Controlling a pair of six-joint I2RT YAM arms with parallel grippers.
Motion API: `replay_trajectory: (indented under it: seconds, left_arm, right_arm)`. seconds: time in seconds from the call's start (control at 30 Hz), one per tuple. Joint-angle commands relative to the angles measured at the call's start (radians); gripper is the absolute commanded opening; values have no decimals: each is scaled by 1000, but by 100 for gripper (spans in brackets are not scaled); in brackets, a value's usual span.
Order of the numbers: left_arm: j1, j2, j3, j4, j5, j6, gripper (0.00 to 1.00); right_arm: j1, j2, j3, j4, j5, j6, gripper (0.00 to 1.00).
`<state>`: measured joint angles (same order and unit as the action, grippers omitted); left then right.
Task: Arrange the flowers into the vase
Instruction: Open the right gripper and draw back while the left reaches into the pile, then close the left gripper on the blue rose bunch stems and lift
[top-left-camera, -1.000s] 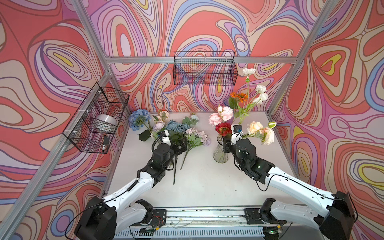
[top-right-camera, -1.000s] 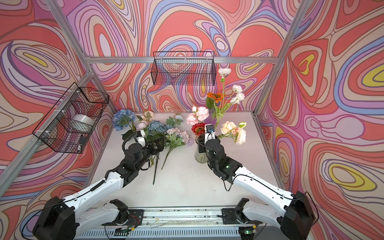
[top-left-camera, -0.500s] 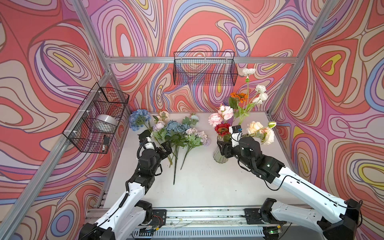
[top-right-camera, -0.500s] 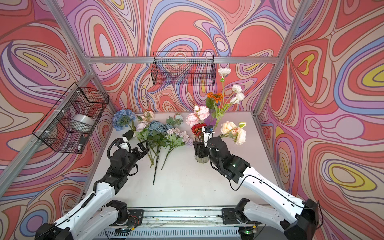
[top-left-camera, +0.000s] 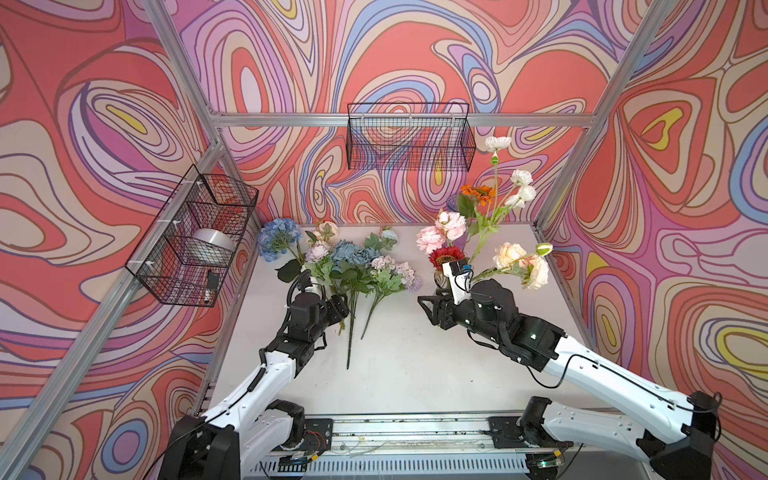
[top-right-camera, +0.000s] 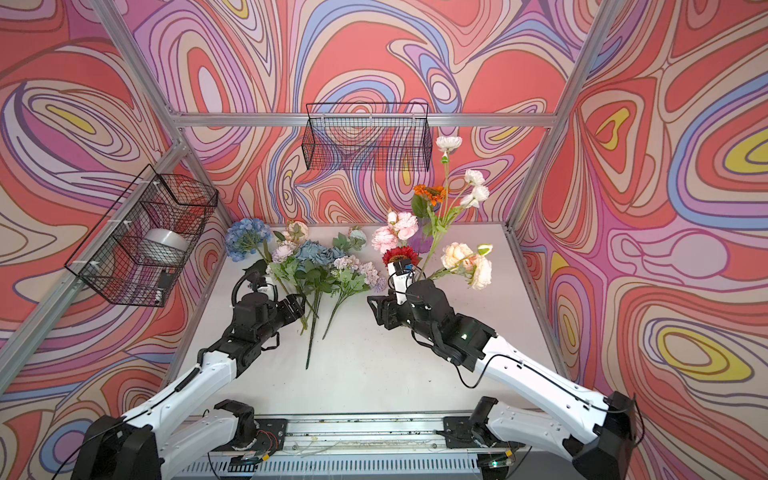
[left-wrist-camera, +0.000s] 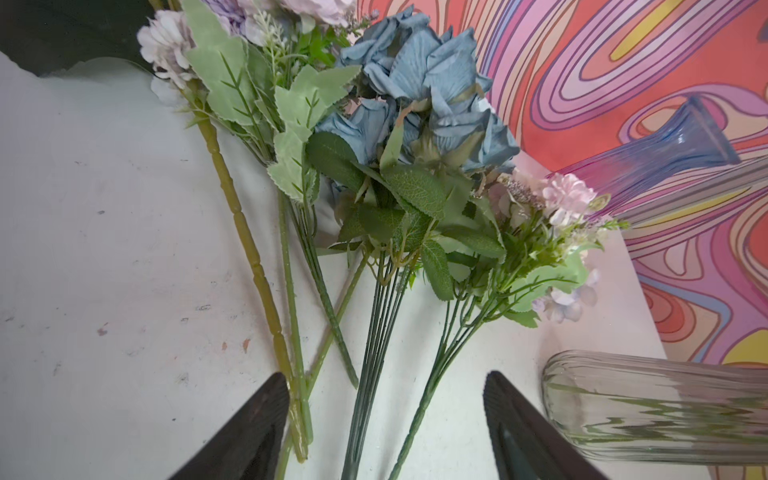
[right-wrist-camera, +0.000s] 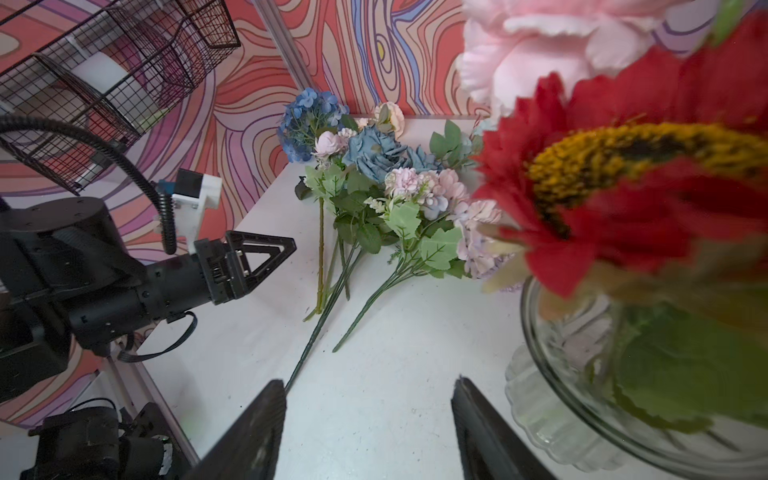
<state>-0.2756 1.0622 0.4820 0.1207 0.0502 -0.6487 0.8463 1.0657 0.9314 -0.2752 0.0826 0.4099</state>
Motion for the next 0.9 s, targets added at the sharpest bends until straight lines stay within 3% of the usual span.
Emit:
replay_trajectory:
  seconds: [0.0,0.3,0.87]
  left_arm:
    - [-34,84,114,-67,-34,114,74]
    - [-82,325,329,-293,-108,228,65]
    - [-142,562,445,-434,-145,249,50]
  right_arm:
    - [8,44,2,83,-39,11,66]
    - [9,79,-4,127,-27,11,66]
    - [9,82,-16,145,-7,4,66]
